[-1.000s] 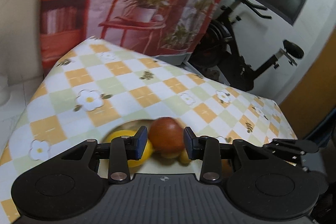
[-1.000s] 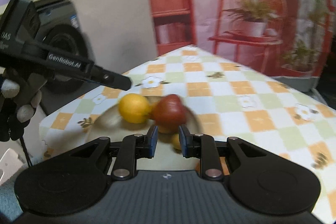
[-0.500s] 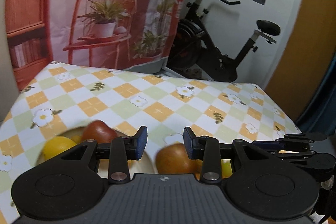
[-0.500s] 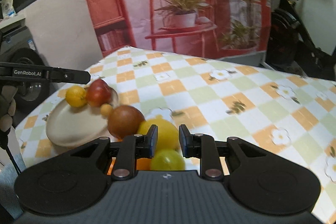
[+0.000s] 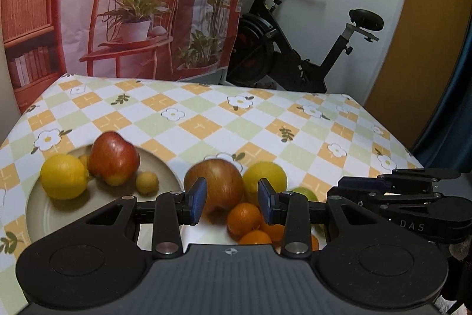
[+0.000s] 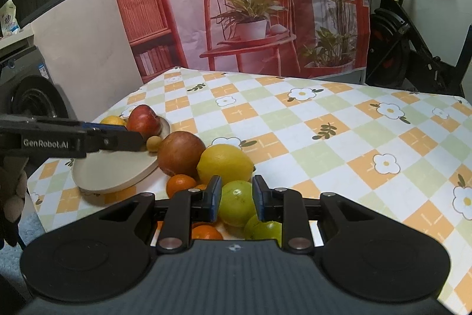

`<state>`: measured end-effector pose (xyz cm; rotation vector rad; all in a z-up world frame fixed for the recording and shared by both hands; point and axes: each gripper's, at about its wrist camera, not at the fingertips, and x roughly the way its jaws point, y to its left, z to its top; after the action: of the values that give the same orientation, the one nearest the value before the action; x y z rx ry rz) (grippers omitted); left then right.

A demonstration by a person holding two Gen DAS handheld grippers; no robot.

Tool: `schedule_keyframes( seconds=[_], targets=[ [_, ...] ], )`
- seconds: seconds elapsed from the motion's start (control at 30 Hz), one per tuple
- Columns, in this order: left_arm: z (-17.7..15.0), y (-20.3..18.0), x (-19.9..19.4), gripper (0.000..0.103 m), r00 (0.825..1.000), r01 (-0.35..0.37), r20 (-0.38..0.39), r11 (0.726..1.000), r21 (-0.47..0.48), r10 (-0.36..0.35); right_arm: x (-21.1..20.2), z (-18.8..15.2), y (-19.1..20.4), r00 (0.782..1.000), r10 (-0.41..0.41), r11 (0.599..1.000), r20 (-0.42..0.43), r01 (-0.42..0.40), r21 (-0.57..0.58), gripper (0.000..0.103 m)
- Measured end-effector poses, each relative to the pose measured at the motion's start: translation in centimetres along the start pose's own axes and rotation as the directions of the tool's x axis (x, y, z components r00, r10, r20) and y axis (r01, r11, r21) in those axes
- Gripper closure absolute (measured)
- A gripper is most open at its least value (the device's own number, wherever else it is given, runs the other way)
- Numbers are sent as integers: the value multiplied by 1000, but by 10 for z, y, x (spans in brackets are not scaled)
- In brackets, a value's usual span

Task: Organize fruits
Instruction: 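Move both tools back to the fruit pile toward the oranges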

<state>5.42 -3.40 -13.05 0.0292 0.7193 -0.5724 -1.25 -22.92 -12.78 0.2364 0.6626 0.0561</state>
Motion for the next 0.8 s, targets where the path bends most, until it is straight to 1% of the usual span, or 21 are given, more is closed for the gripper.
schedule_keyframes(
  seconds=[0.17, 0.33, 0.43, 0.53, 0.73, 0.8],
  targets=[
    [-10, 1, -4, 63, 1000, -10, -15, 1000, 7, 10, 0, -7, 10, 1000, 10, 1000, 4, -10, -21, 77],
    [-16, 2, -3, 63, 999, -14, -42, 1000, 8, 15, 3, -13, 17, 1000, 19, 999, -21, -20, -43, 76],
    [-21, 4, -3, 63, 998, -15, -57, 1000, 5, 15, 6, -17, 21, 999, 31, 997, -34, -33, -64, 75],
    [-23, 6, -1, 63, 998, -17, -63, 1000, 1, 17, 8, -22, 24, 998, 48, 995, -44, -52, -80, 70],
    [-23, 5, 2, 63, 997, -11, -72, 1000, 2, 12, 16, -32, 30, 995, 60, 991, -77, -68, -111, 70],
    [-24, 5, 4, 63, 997, -9, -77, 1000, 0, 9, 19, -34, 30, 995, 55, 992, -88, -65, -112, 68]
  ],
)
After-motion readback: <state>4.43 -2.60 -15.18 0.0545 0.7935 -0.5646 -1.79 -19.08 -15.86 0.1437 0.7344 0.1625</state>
